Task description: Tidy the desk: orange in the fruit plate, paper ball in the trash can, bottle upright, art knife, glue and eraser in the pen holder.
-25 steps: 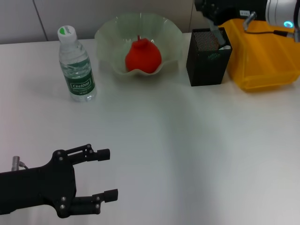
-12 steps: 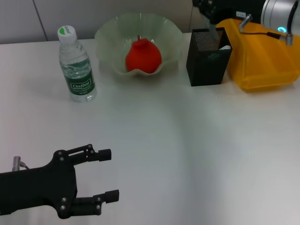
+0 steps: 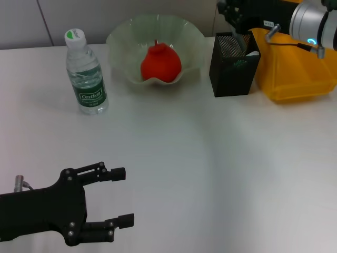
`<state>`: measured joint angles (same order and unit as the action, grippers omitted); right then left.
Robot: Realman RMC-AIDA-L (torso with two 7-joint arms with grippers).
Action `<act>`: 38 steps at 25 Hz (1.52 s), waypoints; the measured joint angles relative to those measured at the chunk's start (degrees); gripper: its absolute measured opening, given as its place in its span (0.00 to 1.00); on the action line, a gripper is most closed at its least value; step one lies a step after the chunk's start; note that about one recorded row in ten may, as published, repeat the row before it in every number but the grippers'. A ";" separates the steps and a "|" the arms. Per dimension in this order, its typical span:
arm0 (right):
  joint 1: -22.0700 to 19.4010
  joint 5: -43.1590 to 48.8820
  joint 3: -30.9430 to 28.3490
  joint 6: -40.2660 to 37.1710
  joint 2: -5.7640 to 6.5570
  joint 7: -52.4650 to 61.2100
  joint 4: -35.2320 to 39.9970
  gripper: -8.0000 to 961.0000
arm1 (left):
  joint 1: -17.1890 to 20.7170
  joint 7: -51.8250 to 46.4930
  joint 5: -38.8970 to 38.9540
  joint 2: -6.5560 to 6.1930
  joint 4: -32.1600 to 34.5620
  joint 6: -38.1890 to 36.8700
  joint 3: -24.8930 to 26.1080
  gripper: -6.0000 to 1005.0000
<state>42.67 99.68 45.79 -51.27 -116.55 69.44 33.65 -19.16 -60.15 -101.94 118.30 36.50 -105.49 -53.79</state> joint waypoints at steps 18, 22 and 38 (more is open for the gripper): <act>-3.42 0.12 0.42 -0.05 -0.80 6.48 5.08 0.44 | 0.01 -0.42 0.11 -0.10 0.00 -0.38 0.00 0.81; -10.12 0.44 0.87 -8.72 -2.22 15.15 17.61 0.66 | -0.32 -4.16 0.27 -0.58 0.48 -0.45 0.05 0.81; -29.60 8.86 0.53 -47.15 -2.25 24.64 38.56 0.68 | -5.79 -13.66 -2.60 -3.28 -0.80 -0.28 -0.14 0.81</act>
<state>13.07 108.54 46.31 -98.42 -118.80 94.08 72.22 -24.95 -73.81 -104.54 115.01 35.70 -105.77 -53.93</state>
